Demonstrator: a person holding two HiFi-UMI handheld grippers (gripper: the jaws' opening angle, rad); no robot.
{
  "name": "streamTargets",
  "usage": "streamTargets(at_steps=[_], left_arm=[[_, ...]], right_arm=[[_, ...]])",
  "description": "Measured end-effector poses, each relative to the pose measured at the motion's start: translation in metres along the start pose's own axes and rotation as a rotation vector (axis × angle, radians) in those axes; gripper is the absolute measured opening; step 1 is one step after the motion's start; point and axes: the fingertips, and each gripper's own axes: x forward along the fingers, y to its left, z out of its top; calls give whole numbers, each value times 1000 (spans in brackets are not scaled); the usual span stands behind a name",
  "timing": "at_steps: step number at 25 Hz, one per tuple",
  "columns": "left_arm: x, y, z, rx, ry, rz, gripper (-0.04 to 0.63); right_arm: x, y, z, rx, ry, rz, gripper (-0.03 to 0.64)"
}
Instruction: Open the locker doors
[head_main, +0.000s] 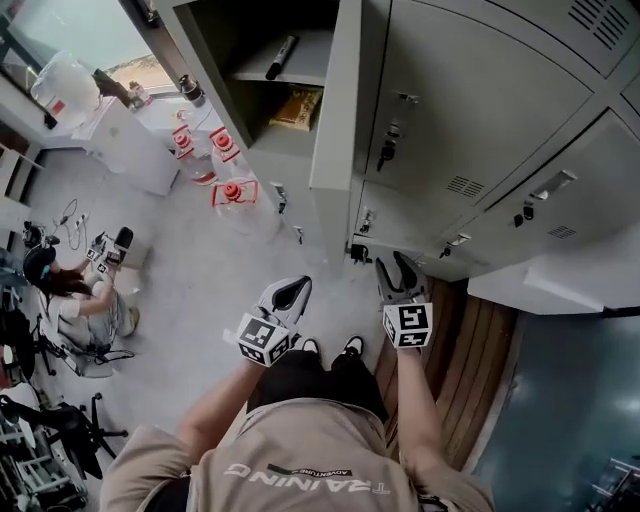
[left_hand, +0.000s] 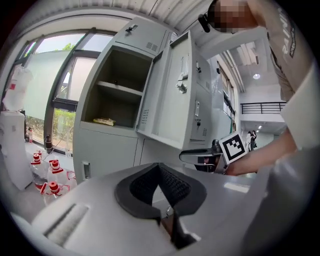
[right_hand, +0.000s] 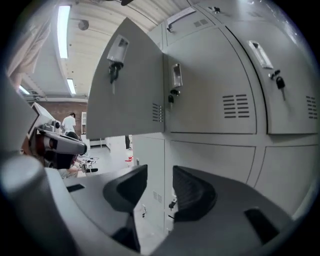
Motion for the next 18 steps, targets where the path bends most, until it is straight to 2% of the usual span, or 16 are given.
streamTargets(at_steps=[3,7,12,18], left_arm=[[20,14,-37,10,8,-2,6],[55,37,-75,16,-27,2,6],[76,56,-93,43,-53,8,6],[84,70,-107,58,-31,-3,6]], right_arm=[[37,-3,-36,-10,-27,4,164],[98,-11,-85,-8,-42,-9,163],[155,-19,-119,-63,-29,-26,163],[195,-37,-140,-27,-46,-94,156]])
